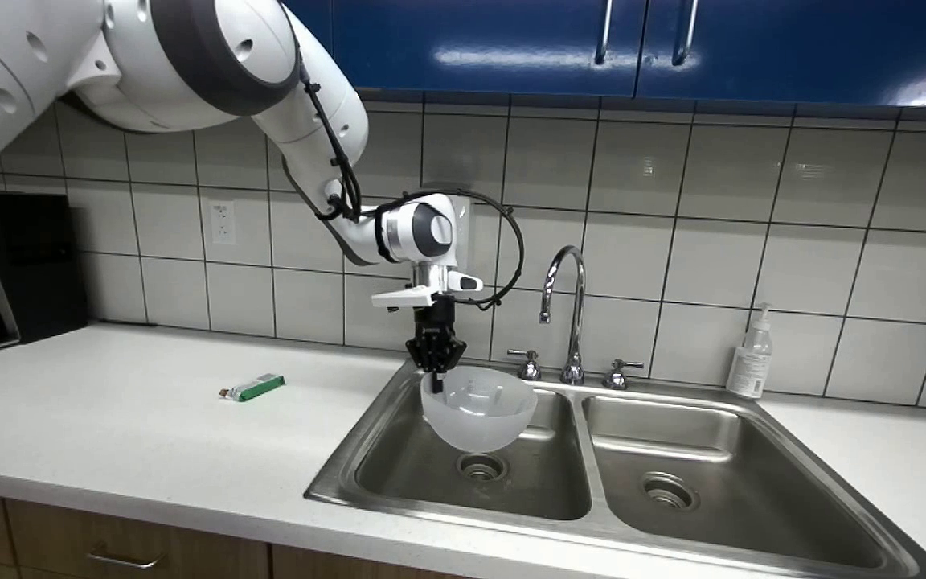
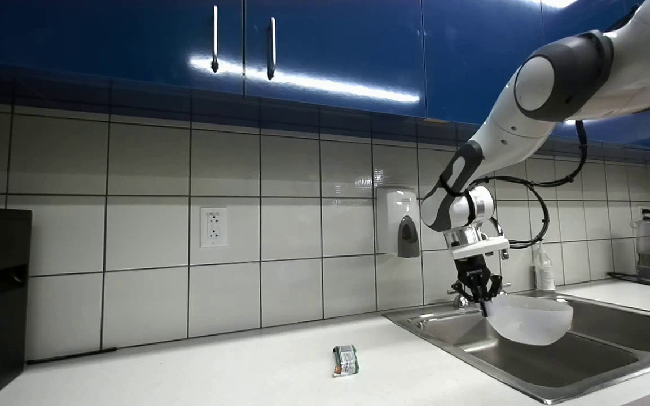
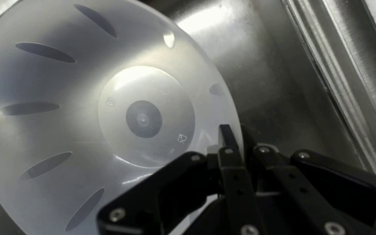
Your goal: Put the bowl in the sink.
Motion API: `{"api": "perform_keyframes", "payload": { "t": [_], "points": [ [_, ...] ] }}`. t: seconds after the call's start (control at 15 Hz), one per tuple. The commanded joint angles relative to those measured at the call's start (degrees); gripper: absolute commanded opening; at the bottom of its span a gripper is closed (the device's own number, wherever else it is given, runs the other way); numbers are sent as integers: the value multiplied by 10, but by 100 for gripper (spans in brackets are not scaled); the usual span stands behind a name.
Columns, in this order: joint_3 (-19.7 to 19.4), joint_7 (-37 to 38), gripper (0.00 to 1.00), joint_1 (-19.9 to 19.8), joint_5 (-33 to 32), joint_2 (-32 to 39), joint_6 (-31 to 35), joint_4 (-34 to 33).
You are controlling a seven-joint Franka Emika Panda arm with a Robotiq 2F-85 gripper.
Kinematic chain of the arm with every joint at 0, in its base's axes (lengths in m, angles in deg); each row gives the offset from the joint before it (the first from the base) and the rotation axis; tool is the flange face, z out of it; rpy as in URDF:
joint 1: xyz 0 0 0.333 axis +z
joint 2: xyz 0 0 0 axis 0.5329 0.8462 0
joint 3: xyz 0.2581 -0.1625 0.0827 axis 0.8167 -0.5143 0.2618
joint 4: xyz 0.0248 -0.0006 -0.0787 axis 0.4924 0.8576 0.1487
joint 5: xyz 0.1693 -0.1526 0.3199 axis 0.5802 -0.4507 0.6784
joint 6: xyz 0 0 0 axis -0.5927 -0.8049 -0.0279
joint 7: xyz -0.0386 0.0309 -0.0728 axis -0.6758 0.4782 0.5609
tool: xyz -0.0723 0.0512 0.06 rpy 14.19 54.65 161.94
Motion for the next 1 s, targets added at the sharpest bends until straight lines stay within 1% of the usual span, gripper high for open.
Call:
{"api": "perform_keyframes", "payload": {
  "t": [0.0,0.4,0.93],
  "points": [
    [5,-15,2,-14,18,38,-17,-45],
    [1,-12,2,-18,19,86,-7,-77],
    [-1,-7,2,-30,21,161,-9,-149]
  ]
}}
